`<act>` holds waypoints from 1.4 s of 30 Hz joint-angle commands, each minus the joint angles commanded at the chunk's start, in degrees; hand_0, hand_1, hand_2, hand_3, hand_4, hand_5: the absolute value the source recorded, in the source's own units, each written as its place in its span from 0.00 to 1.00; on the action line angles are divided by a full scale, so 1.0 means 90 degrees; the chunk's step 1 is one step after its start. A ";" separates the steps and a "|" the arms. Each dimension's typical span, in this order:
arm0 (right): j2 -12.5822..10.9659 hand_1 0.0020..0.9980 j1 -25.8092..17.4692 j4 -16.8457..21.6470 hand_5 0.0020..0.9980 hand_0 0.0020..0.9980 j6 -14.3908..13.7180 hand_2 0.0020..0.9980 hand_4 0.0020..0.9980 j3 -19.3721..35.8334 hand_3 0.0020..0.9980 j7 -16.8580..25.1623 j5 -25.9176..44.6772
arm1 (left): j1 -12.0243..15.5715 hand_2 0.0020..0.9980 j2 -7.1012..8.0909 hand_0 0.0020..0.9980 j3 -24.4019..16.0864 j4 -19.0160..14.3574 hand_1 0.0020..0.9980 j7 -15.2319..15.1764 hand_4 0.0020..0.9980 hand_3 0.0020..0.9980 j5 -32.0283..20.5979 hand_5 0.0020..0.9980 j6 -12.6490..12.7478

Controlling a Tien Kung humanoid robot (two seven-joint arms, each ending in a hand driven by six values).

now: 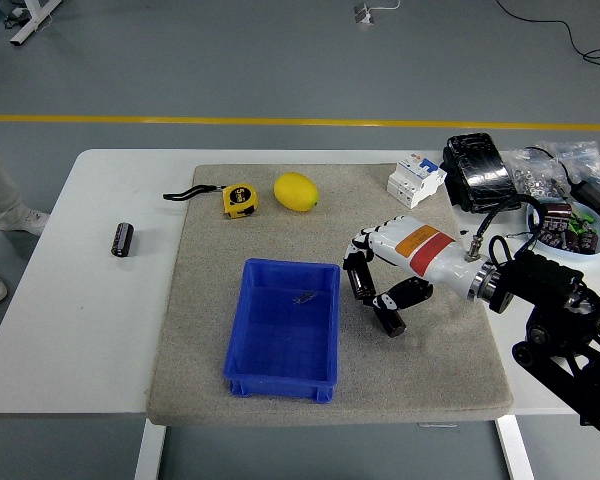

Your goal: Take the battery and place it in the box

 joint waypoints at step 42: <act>-0.0285 0.64 -0.0020 -0.0566 0.21 0.58 -0.0300 0.74 0.98 -0.0498 0.79 0.0464 -0.0217 | -0.0051 0.70 -0.0001 0.73 -0.0035 0.0006 0.67 0.0018 0.66 0.62 0.0040 0.63 0.0004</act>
